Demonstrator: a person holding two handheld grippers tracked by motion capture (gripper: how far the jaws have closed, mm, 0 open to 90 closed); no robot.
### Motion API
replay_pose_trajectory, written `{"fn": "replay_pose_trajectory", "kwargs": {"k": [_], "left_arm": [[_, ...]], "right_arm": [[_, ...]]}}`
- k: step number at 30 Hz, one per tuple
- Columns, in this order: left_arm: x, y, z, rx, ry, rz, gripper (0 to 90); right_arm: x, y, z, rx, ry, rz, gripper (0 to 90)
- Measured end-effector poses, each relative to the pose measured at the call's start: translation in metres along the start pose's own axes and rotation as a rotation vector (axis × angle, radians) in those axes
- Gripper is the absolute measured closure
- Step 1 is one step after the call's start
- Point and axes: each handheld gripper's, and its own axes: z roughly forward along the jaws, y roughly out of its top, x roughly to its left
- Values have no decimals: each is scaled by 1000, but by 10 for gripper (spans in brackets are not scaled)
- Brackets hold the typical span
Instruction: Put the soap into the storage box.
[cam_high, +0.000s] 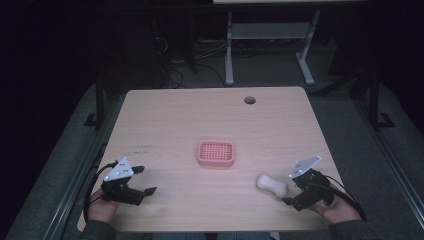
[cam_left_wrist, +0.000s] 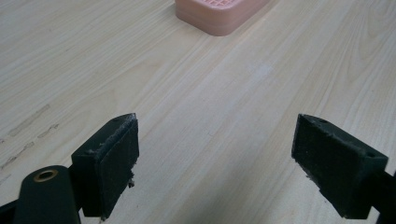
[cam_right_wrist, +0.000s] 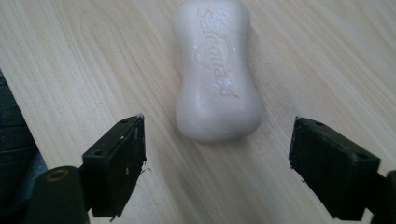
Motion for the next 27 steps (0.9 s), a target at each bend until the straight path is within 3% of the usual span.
{"fn": "replay_pose_trajectory", "kwargs": {"k": [15,27], "left_arm": [[1,0,0,-3,1,-1,148],[2,0,-1,-4,1,2,148]], "right_arm": [[-2,22,12,42,3,-47,179],[0,39,28,107,10,-85,229]]}}
